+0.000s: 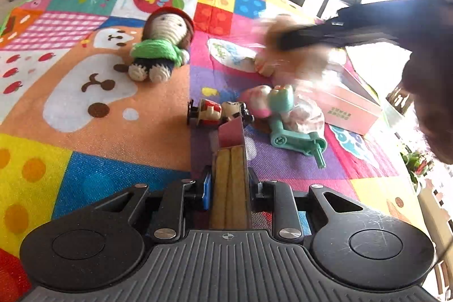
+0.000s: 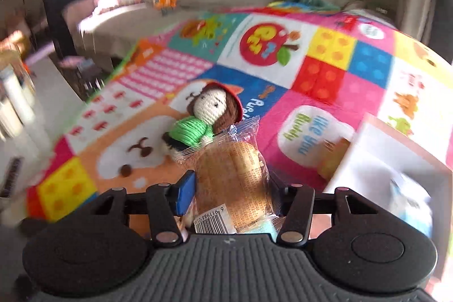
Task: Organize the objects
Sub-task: 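Lift the card pack with left gripper while right gripper grasps bread roll, then lower the card pack into the pink box and open the left gripper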
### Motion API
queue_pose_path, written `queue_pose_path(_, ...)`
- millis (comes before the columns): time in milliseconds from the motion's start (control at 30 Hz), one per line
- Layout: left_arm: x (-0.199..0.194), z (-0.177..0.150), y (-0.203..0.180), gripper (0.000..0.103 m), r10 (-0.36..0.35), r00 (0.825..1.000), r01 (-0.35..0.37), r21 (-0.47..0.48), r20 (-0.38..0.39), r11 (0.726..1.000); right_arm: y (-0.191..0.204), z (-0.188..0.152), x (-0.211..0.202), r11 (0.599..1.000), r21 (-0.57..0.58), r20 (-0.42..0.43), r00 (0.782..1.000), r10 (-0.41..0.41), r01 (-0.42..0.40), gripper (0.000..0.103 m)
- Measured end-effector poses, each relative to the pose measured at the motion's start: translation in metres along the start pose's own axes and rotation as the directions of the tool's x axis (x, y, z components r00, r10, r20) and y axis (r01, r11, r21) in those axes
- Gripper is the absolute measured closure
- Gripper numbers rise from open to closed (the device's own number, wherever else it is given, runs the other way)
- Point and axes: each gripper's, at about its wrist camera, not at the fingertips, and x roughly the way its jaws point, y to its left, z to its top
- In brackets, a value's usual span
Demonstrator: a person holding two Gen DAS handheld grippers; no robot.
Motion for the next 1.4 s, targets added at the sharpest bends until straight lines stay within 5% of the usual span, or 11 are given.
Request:
queue_pose_path(133, -0.005, -0.004, -0.003, 0.077, -0.018, 1.0, 0.018, 0.006, -0.007, 1.0, -0.025, -0.04, -0.058, 0.996, 0.085, 0.026, 0.999, -0.021, 0.018, 0.05)
queue_pose_path(333, -0.021, 0.001, -0.024, 0.077, -0.101, 0.994, 0.102, 0.026, -0.04, 0.994, -0.059, -0.111, -0.124, 0.967, 0.219, 0.095, 0.983, -0.156, 0.133, 0.05)
queue_pose_path(500, -0.023, 0.049, -0.069, 0.077, -0.188, 0.982, 0.187, 0.086, 0.012, 0.979, -0.091, -0.155, -0.15, 0.916, 0.358, 0.149, 0.958, -0.245, 0.179, 0.05)
queue_pose_path(633, 0.019, 0.098, -0.115, 0.077, -0.228, 0.972, 0.222, 0.094, 0.057, 0.97, -0.106, -0.171, -0.158, 0.899, 0.392, 0.195, 0.938, -0.286, 0.193, 0.05)
queue_pose_path(733, 0.08, 0.128, -0.136, 0.077, -0.2, 0.977, 0.2, 0.015, 0.068, 0.98, -0.117, -0.177, -0.161, 0.886, 0.431, 0.235, 0.927, -0.292, 0.17, 0.05)
queue_pose_path(867, 0.157, 0.149, -0.155, 0.077, -0.054, 0.996, 0.056, -0.021, 0.073, 0.998, -0.126, -0.183, -0.163, 0.869, 0.471, 0.262, 0.916, -0.303, 0.153, 0.05)
queue_pose_path(967, 0.186, 0.148, -0.156, 0.077, 0.004, 1.0, -0.005, -0.069, -0.009, 0.998, -0.133, -0.188, -0.165, 0.863, 0.479, 0.257, 0.914, -0.313, 0.161, 0.05)
queue_pose_path(1100, 0.198, 0.135, -0.167, 0.075, -0.112, 0.981, 0.1, -0.083, -0.156, 0.991, -0.145, -0.192, -0.158, 0.853, 0.495, 0.242, 0.916, -0.321, 0.168, 0.05)
queue_pose_path(1400, 0.163, 0.142, -0.15, 0.074, -0.035, 0.997, 0.036, 0.005, -0.068, 0.999, -0.15, -0.19, -0.139, 0.851, 0.499, 0.216, 0.927, -0.307, 0.165, 0.05)
